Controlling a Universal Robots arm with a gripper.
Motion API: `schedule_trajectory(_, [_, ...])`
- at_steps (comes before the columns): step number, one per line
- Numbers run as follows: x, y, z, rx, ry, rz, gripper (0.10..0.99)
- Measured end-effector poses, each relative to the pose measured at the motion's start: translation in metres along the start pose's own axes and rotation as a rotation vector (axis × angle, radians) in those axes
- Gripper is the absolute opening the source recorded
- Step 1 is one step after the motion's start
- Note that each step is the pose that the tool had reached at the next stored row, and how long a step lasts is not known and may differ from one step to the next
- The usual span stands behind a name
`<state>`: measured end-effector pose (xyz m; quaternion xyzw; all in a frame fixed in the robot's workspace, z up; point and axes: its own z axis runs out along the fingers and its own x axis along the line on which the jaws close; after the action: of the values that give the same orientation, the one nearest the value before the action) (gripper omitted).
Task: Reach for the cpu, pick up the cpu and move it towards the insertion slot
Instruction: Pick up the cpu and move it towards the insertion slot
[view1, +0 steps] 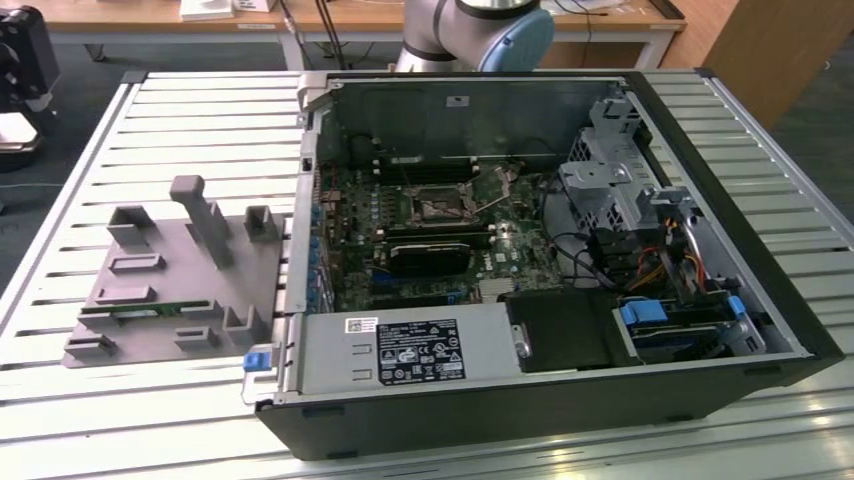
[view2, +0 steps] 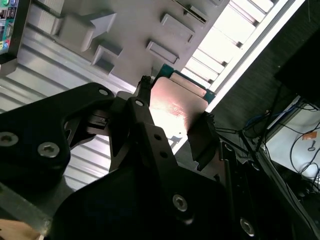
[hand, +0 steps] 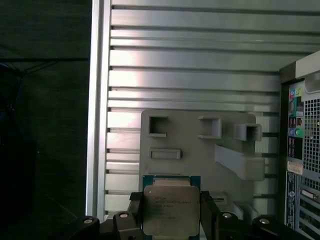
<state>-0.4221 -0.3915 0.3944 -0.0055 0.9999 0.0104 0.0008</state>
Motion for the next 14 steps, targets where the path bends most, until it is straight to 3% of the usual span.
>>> schedule_trajectory(3, [-0.0006,0.0002,-0.0036,0.0,-0.0001,0.0,0.541])
schedule_trajectory(14, [-0.0205,0.0,-0.0037,0.0,0.0,0.0,0.541])
